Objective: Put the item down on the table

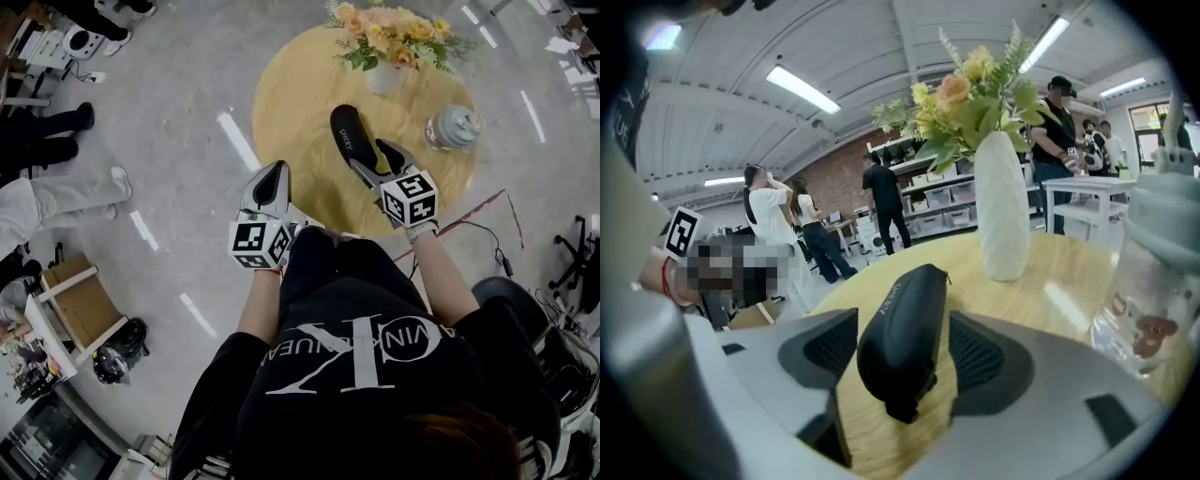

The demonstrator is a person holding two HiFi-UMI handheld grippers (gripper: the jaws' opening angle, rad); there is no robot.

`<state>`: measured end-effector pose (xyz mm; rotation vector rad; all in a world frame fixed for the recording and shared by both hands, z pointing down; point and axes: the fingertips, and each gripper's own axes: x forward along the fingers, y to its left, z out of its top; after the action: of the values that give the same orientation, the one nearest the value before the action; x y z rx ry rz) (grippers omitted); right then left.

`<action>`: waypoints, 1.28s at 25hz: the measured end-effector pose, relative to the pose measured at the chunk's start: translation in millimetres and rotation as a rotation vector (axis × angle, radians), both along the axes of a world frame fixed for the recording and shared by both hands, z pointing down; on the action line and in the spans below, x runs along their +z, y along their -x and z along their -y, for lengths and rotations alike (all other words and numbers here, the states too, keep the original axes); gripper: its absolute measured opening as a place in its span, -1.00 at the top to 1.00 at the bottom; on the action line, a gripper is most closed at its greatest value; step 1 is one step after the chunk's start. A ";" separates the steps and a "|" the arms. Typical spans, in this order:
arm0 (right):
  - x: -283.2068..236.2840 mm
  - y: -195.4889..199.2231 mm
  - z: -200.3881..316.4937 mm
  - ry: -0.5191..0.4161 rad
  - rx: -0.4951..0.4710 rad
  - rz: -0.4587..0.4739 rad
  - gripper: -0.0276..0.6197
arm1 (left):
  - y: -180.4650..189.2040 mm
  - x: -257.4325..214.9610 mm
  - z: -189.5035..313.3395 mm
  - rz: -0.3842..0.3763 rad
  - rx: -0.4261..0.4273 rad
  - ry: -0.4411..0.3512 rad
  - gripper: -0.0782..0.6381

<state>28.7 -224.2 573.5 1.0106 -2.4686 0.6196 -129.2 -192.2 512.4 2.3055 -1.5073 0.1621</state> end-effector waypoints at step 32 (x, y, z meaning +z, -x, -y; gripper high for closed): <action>-105.4 -39.8 10.2 -0.271 0.129 0.061 0.79 | -6.5 -53.0 29.4 0.015 0.028 -0.139 0.75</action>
<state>68.6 -234.4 468.0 1.2777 -2.6063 0.3638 -122.6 -221.7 459.4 2.4391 -1.5388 0.0852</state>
